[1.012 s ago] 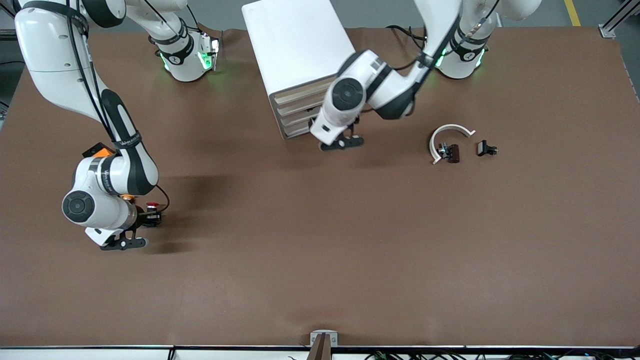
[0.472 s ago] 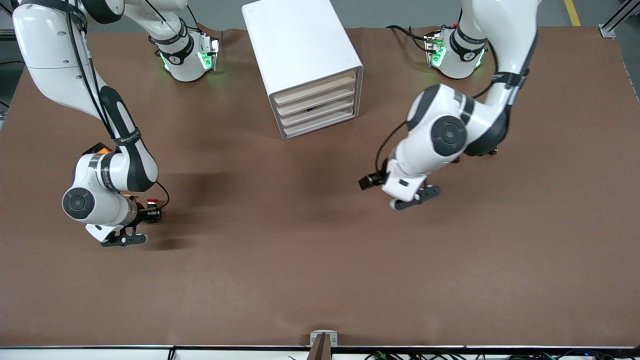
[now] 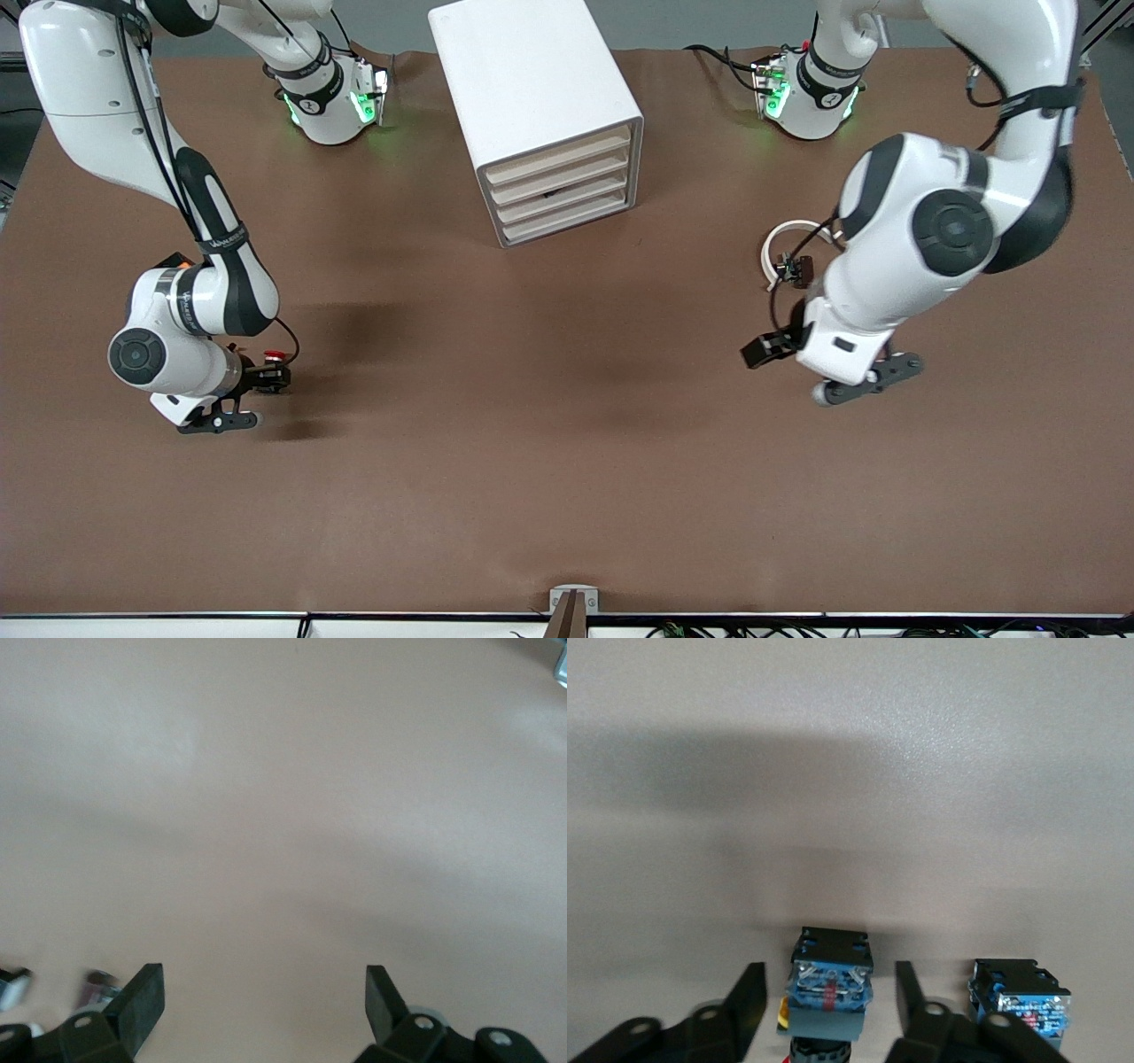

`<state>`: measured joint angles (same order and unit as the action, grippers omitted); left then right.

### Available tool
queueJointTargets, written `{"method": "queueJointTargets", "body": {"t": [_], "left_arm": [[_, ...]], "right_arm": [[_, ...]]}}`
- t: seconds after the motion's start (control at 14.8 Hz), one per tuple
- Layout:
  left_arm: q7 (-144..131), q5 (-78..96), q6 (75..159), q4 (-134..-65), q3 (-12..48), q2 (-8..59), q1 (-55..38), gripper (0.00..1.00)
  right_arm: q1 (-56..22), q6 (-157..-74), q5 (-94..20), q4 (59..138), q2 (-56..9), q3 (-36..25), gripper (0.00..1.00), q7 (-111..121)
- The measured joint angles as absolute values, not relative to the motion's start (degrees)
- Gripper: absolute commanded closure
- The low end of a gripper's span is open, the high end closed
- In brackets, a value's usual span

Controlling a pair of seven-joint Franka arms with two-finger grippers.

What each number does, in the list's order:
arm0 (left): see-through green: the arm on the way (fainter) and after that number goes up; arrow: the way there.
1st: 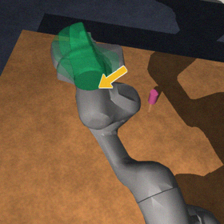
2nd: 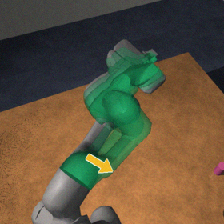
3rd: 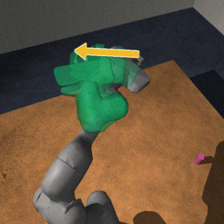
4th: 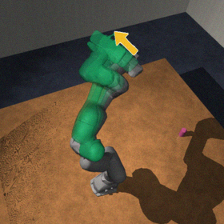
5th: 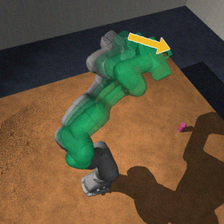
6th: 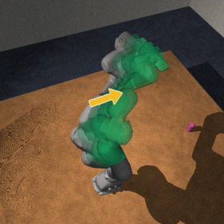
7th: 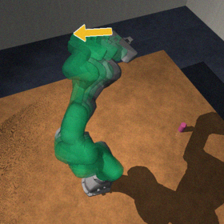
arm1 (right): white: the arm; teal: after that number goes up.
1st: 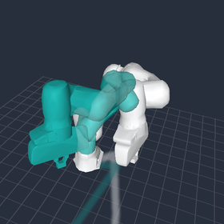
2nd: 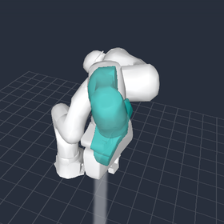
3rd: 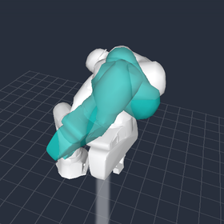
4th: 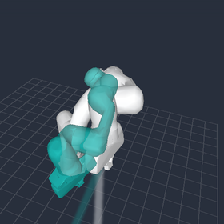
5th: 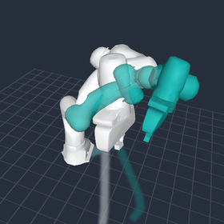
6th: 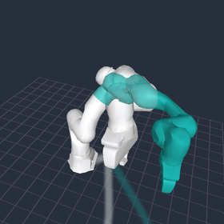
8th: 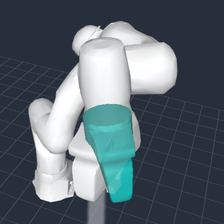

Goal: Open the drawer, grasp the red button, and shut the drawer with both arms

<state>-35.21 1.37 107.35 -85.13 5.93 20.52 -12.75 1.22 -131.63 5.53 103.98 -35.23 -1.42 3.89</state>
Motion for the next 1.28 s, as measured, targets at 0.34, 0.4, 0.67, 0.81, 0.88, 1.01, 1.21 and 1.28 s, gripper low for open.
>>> {"method": "queueJointTargets", "body": {"t": [0.34, 0.4, 0.67, 0.81, 0.88, 1.01, 1.21, 1.28], "left_arm": [[-21.42, 1.3, 97.26, -84.67, 5.99, 14.19, -5.35, 0.0], [-19.31, 1.3, 95.76, -84.66, 6.01, 12.92, -4.22, 0.0], [-16.67, 1.3, 91.7, -84.65, 6.03, 8.84, -2.42, 0.0], [-16.67, 1.3, 89.9, -84.66, 6.03, 7.21, -2.22, 0.0], [-16.62, 1.3, 89.47, -84.67, 6.03, 6.5, -2.08, 0.0], [-14.83, 1.3, 88.77, -84.81, 6.04, 5.48, -1.21, 0.0], [-11.9, 1.3, 88.51, -85.84, 5.96, 4.08, 0.34, 0.0], [-11.62, 1.3, 88.48, -86.18, 5.78, 3.61, 0.47, 0.0]], "right_arm": [[1.11, -128.79, 5.53, 103.78, -32.1, -0.76, 0.0, 3.88], [0.91, -127.16, 5.53, 103.65, -30.46, -0.44, 0.0, 3.87], [-2.57, -118.97, 5.53, 103.23, -21.92, 0.29, 0.0, 0.56], [-5.36, -113.67, 5.53, 103.2, -17.65, 0.39, 0.0, -3.43], [-6.54, -111.4, 5.53, 103.21, -15.54, 0.43, 0.0, -4.66], [-7.59, -107.87, 5.53, 103.29, -12.1, 0.43, 0.0, -5.6], [-7.55, -104.65, 5.53, 103.33, -7.83, 0.15, 0.0, -5.72], [-7.52, -104.12, 5.53, 103.33, -6.42, 0.07, 0.0, -5.72]]}}
